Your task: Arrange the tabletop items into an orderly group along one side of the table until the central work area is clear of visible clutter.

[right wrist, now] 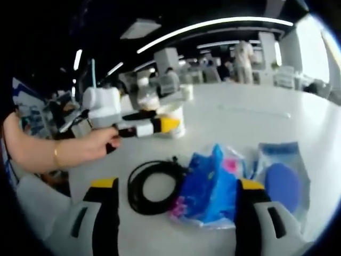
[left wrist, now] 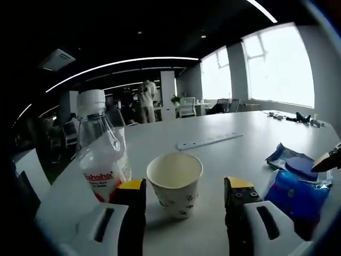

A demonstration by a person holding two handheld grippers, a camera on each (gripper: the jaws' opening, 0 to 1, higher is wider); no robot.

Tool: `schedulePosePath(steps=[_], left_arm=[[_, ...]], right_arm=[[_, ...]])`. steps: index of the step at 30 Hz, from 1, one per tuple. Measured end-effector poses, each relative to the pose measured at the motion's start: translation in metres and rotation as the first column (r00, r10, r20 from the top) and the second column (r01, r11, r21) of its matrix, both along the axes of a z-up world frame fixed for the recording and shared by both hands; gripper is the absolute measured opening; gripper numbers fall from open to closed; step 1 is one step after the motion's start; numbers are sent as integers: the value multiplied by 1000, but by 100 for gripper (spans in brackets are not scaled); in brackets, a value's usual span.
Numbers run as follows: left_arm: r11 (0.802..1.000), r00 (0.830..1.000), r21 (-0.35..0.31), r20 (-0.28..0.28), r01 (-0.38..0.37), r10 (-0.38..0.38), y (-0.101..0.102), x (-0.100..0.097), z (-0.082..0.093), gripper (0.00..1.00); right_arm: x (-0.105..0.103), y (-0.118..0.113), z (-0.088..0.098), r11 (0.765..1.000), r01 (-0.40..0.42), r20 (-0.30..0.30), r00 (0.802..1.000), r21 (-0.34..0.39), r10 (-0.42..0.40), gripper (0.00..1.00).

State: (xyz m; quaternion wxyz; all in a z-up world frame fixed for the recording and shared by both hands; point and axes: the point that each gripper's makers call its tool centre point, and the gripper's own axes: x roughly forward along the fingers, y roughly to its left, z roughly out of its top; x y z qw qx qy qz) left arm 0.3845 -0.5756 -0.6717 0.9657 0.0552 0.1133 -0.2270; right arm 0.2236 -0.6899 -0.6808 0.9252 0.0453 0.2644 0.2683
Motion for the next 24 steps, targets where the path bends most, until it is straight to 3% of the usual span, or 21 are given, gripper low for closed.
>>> schedulePosePath(steps=[7,12,15,24], left_arm=[[999,997,0,-63,34,-34,-1,-17,-5,66],[998,996,-12,-68,55,-56,-1,-28,0,74],[995,995,24,-33,92,-91,-6,-36,8,78],[987,987,26,-39,158,-157,-22,-58,12,84]], right_arm=[[0,-2,5,1000,18,7,1000,0,-18,89],[-1,-6,8,999,42,11,999,-4,-42,92],[-2,-8,9,999,54,5,999,3,-54,92],[-4,-18,13,994,106,-9,994,13,-106,96]])
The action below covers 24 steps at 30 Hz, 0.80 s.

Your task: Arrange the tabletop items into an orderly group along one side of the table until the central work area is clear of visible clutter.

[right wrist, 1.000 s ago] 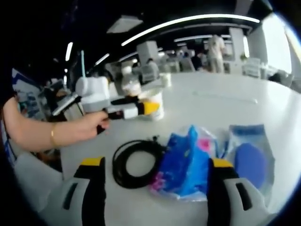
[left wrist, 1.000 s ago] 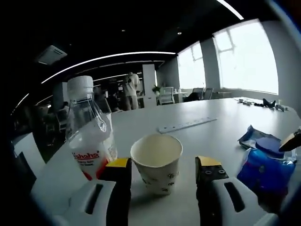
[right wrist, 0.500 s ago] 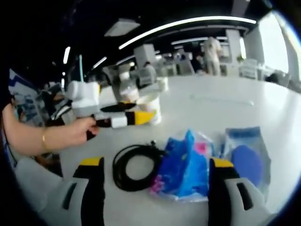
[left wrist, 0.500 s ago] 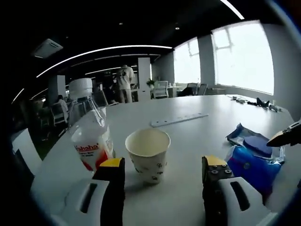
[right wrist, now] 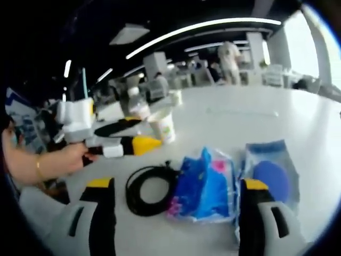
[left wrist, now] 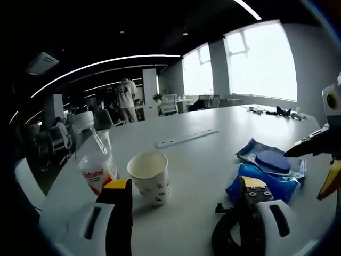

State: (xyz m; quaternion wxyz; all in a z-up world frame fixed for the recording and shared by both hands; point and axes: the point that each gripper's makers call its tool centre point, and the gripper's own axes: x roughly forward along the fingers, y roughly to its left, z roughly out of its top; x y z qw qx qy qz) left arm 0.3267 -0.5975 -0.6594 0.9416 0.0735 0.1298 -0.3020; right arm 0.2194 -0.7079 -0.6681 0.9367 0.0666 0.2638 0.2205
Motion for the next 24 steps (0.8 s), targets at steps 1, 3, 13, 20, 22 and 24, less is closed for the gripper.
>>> schedulePosePath(steps=[1,3,13,20,22,24], left_arm=[[1000,1000,2,-3,1,-1,-1,-2,0,84],[1000,1000,-5,-10,13,-13,-4,-6,1,85],[996,997,-45,-12,73,-73,-19,-23,12,96],[993,995,-66,-19,100,-101,-23,-32,19,100],[991,994,-71,-18,110,-112,-25,-34,21,100],[989,991,-74,-19,128,-129,-28,-37,23,100]], right_arm=[[-1,-2,0,1000,9,-3,1000,3,-9,96],[-2,-4,0,1000,19,-8,1000,5,-19,96],[-11,-11,4,999,45,-14,999,12,-44,94],[-15,-17,7,998,58,-15,998,20,-58,93],[-16,-19,7,998,64,-16,998,21,-63,93],[-18,-21,7,997,71,-18,997,21,-70,93]])
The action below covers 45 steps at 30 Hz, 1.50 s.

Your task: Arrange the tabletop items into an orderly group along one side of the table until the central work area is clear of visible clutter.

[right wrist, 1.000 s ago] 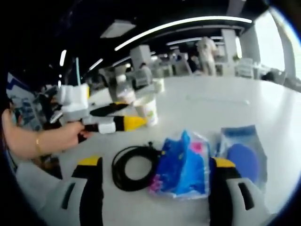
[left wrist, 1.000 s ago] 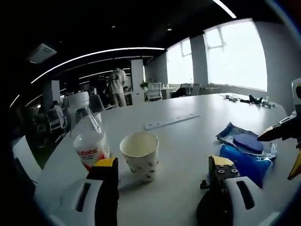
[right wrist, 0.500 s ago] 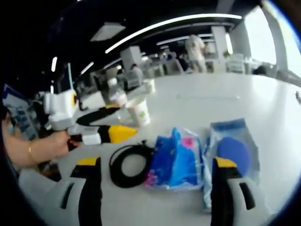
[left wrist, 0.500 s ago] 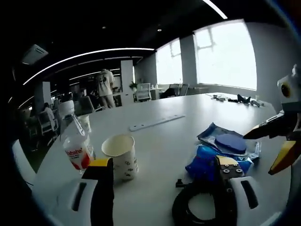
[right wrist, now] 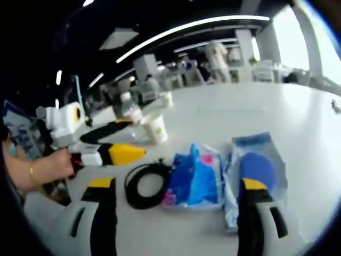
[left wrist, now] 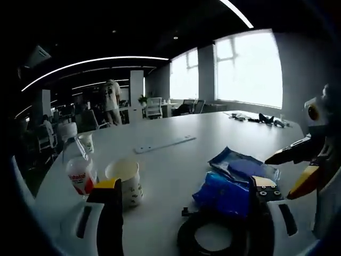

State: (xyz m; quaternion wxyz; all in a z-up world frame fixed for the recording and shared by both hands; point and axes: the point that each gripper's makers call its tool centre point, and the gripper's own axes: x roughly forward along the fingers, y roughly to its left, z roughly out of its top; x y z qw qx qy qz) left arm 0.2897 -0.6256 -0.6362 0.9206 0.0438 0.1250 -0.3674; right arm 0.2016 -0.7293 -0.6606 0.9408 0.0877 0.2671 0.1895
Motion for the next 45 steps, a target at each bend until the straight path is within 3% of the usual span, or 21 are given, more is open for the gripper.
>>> schedulePosePath(steps=[12,25,30,41,45], left_arm=[[997,997,-14,8,78,-78,-18,-3,11,99],[990,990,-27,-1,142,-142,-41,4,14,94],[985,985,-20,-7,174,-174,-53,6,12,93],[976,976,-31,-44,213,-215,-78,15,10,88],[972,971,-38,-47,232,-233,-86,21,10,88]], right_arm=[[-11,-21,4,999,52,-17,998,9,-52,91],[-28,-45,-5,992,130,-69,989,4,-129,86],[-32,-59,-7,978,205,-93,975,32,-201,83],[-44,-76,-23,965,263,-162,952,1,-259,79],[-47,-84,-30,951,310,-195,932,-6,-305,74]])
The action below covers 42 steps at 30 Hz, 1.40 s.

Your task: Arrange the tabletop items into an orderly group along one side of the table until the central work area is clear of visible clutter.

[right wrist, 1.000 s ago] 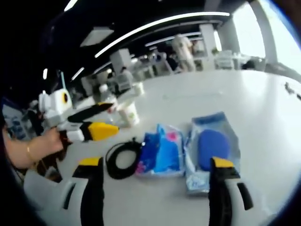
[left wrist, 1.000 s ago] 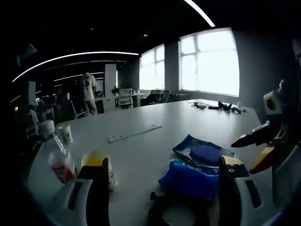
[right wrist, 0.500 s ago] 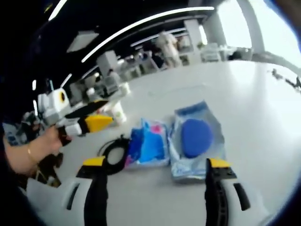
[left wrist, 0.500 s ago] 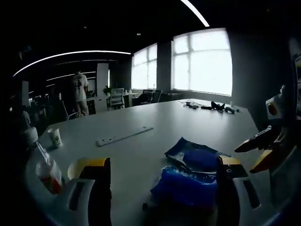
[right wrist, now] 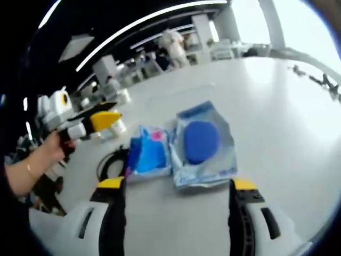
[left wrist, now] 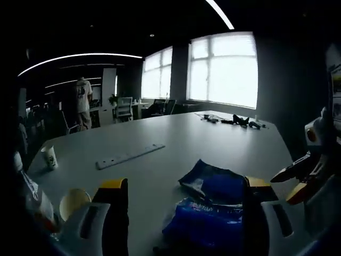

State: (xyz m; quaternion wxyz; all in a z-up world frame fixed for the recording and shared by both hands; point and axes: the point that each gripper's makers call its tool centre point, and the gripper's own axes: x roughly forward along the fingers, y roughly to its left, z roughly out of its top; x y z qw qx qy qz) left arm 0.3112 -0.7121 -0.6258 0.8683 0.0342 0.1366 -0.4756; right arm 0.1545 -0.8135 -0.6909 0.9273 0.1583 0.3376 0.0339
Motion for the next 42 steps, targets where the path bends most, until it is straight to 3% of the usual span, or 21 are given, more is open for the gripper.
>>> schedulePosePath(steps=[13,24,32,42], left_arm=[[992,995,74,-21,100,-99,-29,7,-18,72],[988,994,116,-31,107,-104,-45,29,-32,66],[979,992,163,-38,121,-116,-61,32,-42,59],[943,982,276,-30,185,-184,-83,42,-62,52]], right_arm=[[-4,-15,-16,992,121,-83,990,35,-118,62],[-2,-15,-27,982,173,-129,978,72,-163,54],[2,-9,-33,978,181,-149,975,106,-165,48],[4,-12,-37,969,210,-159,969,131,-189,44]])
